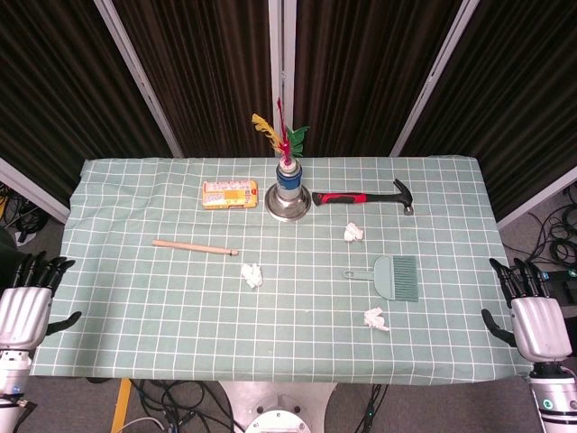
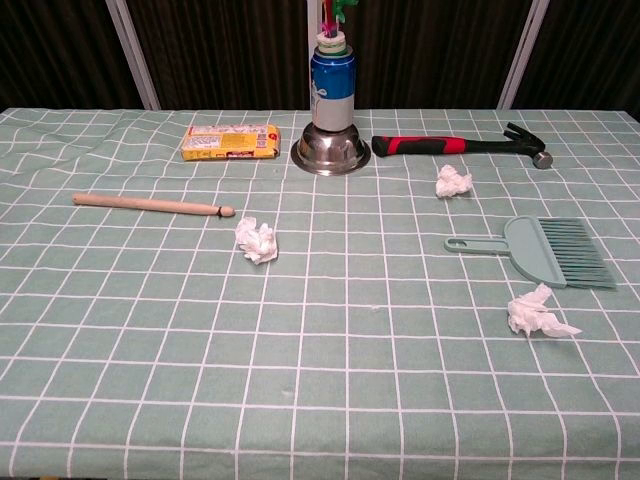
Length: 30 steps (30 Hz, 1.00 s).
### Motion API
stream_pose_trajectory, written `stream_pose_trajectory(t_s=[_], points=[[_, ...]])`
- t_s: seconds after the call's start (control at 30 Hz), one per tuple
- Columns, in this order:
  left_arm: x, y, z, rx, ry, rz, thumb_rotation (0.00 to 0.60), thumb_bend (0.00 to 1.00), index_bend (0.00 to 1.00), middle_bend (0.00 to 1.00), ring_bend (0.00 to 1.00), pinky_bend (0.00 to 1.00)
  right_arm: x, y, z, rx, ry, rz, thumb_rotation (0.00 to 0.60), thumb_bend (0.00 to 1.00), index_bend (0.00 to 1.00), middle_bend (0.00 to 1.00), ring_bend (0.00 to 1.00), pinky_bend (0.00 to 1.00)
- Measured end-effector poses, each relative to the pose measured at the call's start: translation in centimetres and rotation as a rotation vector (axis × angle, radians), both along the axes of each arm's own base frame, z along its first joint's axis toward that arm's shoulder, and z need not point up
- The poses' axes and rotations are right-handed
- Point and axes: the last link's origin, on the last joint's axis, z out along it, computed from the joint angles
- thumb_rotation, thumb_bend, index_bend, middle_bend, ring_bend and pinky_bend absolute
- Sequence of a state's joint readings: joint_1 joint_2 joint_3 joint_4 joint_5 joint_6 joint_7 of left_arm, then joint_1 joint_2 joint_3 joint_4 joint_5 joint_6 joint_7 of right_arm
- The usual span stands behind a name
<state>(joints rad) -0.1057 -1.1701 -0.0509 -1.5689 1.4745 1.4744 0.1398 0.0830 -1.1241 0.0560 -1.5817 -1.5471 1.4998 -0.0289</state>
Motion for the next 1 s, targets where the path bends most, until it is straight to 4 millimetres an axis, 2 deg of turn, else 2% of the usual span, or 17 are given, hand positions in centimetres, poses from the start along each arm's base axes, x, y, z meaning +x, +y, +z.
stream_pose_trajectory(t_s=[0.33, 0.53, 0.67, 0.83, 1.0], points=[[0.0, 0.0, 0.0, 0.004, -0.004, -0.004, 0.6, 0.0, 0.18, 0.16, 0.04, 0.05, 0.3, -0.3, -0.4, 0.034, -0.012, 0.011, 0.6, 0.24, 0.01, 0.21, 0.0, 0.04], [0.1, 0.0, 0.2, 0.007, -0.007, -0.017, 0.6, 0.0, 0.18, 0.16, 0.04, 0.05, 1.6, -1.8, -1.5, 0.09, 0.01, 0.034, 0.6, 0.24, 0.05, 0.26, 0.01, 0.06], [0.2, -0.2, 0.3, 0.014, -0.006, -0.029, 0.6, 0.0, 0.18, 0.16, 0.04, 0.05, 3.1, -4.5, -3.5, 0.168, 0.027, 0.048, 0.6, 0.13, 0.12, 0.27, 0.01, 0.06], [0.2, -0.6, 0.4, 0.021, -0.008, -0.023, 0.6, 0.0, 0.18, 0.16, 0.04, 0.05, 5.4, -8.4, -7.4, 0.265, 0.038, 0.049, 0.6, 0.12, 0.19, 0.29, 0.01, 0.06], [-0.1, -0.8, 0.5, 0.023, -0.012, -0.012, 0.6, 0.0, 0.18, 0.16, 0.04, 0.05, 7.3, -11.8, -12.0, 0.312, 0.056, 0.046, 0.6, 0.13, 0.31, 0.36, 0.03, 0.06]])
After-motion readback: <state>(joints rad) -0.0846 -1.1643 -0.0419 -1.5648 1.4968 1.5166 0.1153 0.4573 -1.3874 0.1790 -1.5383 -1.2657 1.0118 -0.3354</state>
